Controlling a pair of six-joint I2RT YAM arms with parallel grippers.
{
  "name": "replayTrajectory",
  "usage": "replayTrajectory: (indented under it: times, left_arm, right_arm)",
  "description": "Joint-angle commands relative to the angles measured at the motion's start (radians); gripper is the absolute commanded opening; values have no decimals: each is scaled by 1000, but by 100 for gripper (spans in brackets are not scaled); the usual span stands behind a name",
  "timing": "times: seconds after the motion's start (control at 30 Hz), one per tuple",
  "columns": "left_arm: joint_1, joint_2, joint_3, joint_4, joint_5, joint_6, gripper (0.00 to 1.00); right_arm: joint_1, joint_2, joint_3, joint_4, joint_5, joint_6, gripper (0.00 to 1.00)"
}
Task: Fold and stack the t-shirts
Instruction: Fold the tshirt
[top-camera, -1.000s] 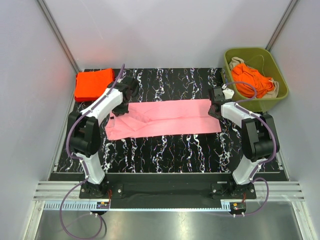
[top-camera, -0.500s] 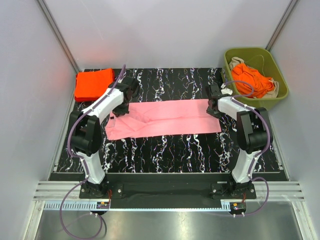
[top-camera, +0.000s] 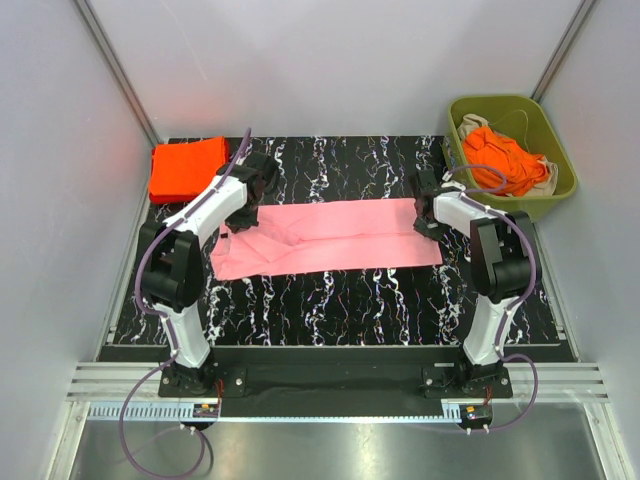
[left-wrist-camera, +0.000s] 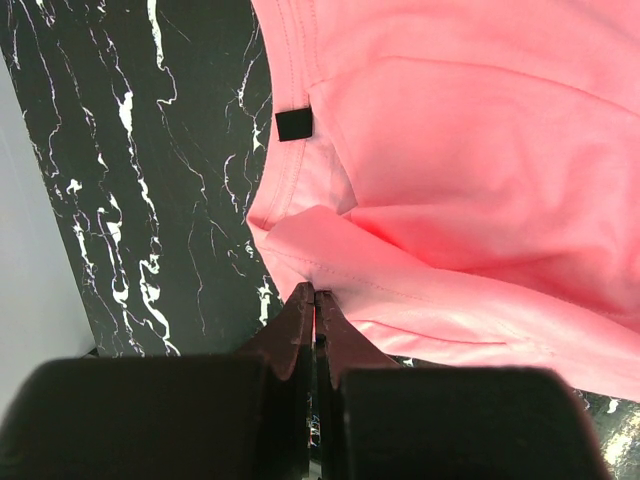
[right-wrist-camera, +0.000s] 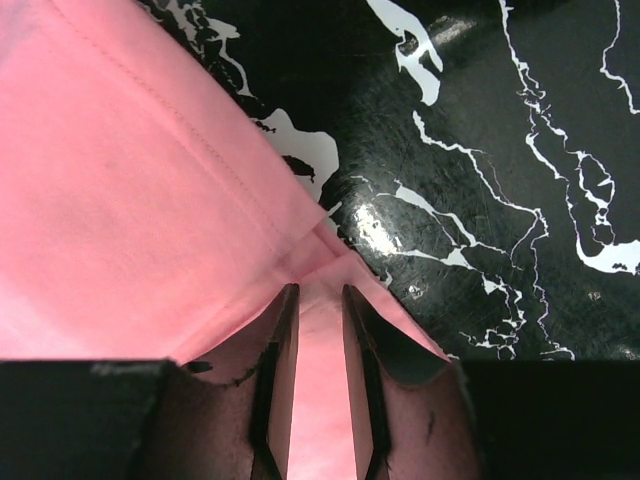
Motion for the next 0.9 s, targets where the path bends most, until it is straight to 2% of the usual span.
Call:
replayTrajectory:
  times: [0.0, 0.17, 0.27, 0.4, 0.87]
  left_arm:
    - [5, 1, 28, 12, 4, -3, 0]
    - [5, 1, 19, 15, 7, -3, 0]
    - [5, 1, 17, 15, 3, -1, 0]
    - [6, -9, 25, 14, 6, -6, 0]
    - [6, -31, 21, -9, 6, -31, 0]
  right_arm:
    - [-4, 29, 46, -18, 52, 23, 31]
    - [-4, 48, 60, -19, 63, 20, 30]
    - [-3, 62, 67, -18, 76, 13, 24]
    - [-4, 69, 67, -19, 81, 4, 0]
    - [-4, -26, 57, -19, 104, -13, 0]
